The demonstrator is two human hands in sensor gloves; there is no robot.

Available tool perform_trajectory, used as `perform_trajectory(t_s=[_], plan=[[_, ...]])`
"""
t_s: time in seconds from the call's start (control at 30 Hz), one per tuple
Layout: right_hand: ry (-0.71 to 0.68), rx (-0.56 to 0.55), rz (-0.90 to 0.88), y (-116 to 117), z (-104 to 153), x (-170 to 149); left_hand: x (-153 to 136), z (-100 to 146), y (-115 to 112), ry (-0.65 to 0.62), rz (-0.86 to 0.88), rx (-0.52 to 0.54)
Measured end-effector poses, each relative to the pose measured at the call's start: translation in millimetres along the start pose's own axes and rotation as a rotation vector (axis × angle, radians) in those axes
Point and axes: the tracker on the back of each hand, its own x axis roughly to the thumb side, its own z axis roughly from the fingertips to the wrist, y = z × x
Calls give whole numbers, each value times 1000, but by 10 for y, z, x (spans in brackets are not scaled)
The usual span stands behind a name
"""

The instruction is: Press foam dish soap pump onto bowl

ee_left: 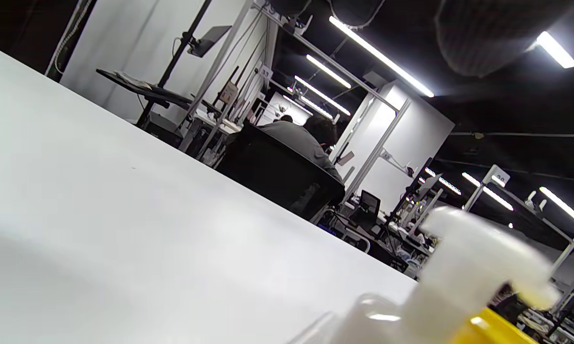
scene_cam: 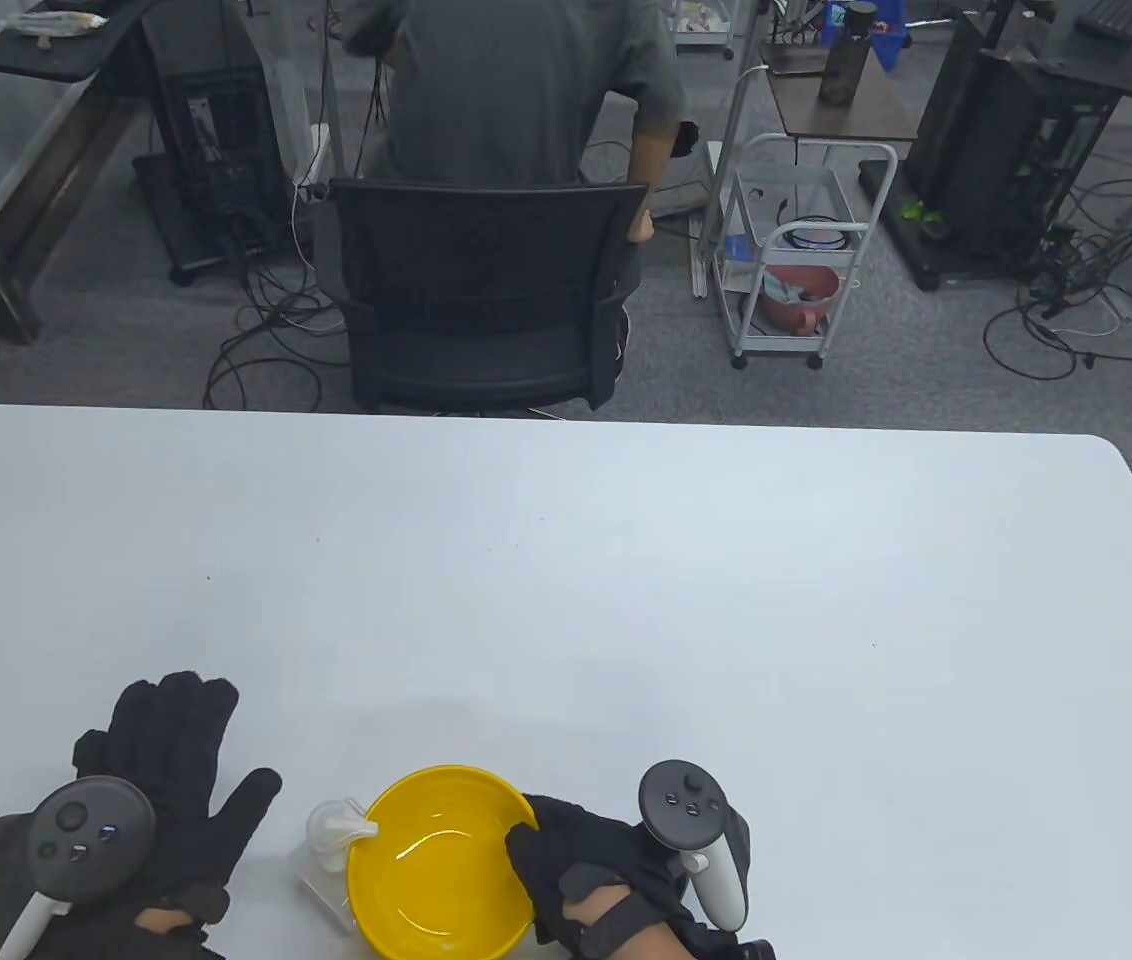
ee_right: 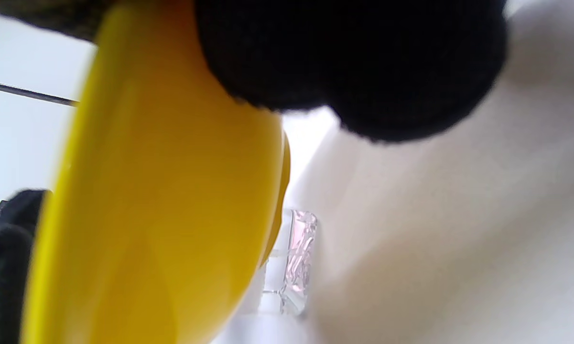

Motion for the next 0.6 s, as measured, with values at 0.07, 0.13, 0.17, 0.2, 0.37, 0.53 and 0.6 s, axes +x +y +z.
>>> perform_trajectory(t_s=[0.07,0.13,0.17,0.2,0.37,0.53,0.6], plan=[[-4,6,-4,0,5,3,192,-84,39,9,-10,-42],[-8,10,-5,-3,10,4,383,-181,33,19,-31,-93],[-10,12,-6,-4,11,4,447,-219,22,23,-46,-110],[-14,12,-9,-6,11,4,542,-281,-11,33,-62,-142],[-17,18,-23,-7,14,3,720,-485,-237,116,-232,-196],[-21,20,-31,-15,18,5,652,-549,-438,120,-377,-194],[-25,20,-37,-14,17,7,621,-552,-505,122,-419,-205]])
